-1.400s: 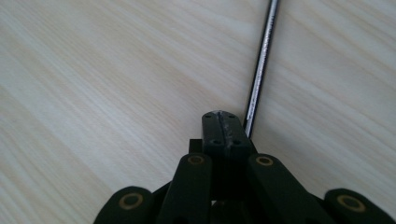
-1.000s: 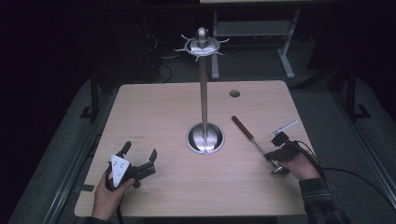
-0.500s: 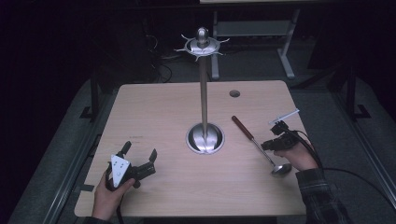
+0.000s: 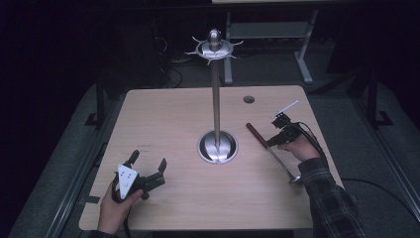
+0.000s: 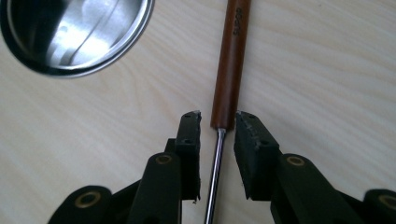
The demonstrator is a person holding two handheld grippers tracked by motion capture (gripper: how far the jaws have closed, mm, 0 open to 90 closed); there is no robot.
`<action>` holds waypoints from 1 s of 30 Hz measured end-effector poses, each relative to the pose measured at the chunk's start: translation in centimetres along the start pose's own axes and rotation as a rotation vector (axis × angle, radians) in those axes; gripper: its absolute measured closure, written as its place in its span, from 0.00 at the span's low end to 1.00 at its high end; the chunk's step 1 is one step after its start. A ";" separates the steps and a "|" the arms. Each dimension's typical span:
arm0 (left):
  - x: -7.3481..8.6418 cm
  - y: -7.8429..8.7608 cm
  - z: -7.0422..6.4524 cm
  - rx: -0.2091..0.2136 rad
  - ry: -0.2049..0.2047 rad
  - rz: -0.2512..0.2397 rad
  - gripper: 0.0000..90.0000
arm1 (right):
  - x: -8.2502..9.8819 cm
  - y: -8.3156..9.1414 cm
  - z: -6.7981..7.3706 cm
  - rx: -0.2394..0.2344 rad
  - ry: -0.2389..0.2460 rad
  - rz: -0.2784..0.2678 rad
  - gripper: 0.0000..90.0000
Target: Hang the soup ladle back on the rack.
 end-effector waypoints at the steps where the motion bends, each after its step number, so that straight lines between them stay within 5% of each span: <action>1: 0.0 0.0 0.0 0.000 0.000 -0.002 0.00 | -0.2 -0.3 -0.1 -0.004 0.006 0.005 0.79; 17: 0.0 0.0 0.0 0.003 -0.001 0.001 0.00 | -1.3 -4.1 -0.7 0.035 0.036 0.106 0.77; 30: 0.0 0.0 0.0 0.004 -0.002 0.001 0.00 | -1.2 -4.8 -0.4 0.091 0.014 0.115 0.79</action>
Point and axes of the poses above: each handheld gripper's, and its own axes: y roughly backward along the jaws, x roughly out of its underside, z roughly to its left, the point moved 10 cm from there along -y, roughly forward along the jaws
